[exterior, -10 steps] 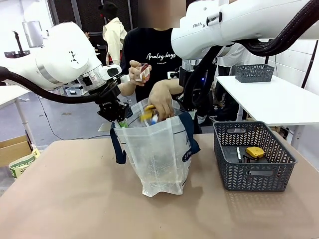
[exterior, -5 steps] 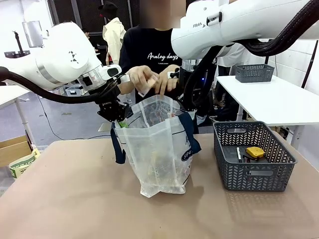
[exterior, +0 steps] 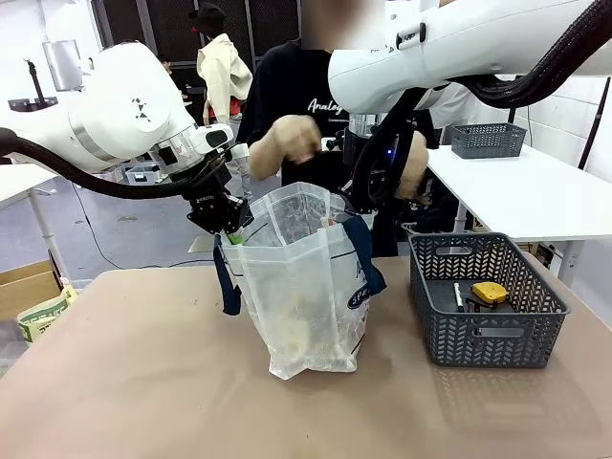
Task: Transfer purchased items from the store into the shopping bag.
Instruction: Move the Reusable shopping bag to the right side of the table.
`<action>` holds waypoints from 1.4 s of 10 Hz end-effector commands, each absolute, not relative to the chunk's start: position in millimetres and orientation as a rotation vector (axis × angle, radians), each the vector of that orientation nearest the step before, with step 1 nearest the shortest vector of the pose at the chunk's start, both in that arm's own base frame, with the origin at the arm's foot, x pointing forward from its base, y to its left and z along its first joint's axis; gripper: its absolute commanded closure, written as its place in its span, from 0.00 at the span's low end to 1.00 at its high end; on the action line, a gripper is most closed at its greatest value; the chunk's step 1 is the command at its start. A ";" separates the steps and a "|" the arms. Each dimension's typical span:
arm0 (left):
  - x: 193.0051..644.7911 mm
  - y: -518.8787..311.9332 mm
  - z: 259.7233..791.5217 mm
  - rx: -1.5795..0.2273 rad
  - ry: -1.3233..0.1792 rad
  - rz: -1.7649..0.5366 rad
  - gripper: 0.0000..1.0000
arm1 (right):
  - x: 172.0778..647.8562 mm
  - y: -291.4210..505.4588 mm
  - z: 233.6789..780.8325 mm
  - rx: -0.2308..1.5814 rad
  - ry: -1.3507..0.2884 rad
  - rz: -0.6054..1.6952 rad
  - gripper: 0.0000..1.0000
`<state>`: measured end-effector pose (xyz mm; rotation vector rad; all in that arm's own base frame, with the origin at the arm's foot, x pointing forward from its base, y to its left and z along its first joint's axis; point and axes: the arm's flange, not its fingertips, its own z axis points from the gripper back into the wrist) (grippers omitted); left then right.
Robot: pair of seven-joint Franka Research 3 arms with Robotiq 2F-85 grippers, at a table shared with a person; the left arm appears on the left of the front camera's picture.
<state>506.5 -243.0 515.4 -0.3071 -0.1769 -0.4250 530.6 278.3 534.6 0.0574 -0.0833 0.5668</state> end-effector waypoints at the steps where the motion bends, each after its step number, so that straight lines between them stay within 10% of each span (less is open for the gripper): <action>1: 504.4 -241.9 514.1 -0.306 -0.186 -0.413 1.00 | 530.4 278.0 533.8 0.059 -0.081 0.561 1.00; 14: 504.4 -241.9 514.1 -0.306 -0.186 -0.413 1.00 | 530.4 278.0 533.8 0.059 -0.081 0.561 1.00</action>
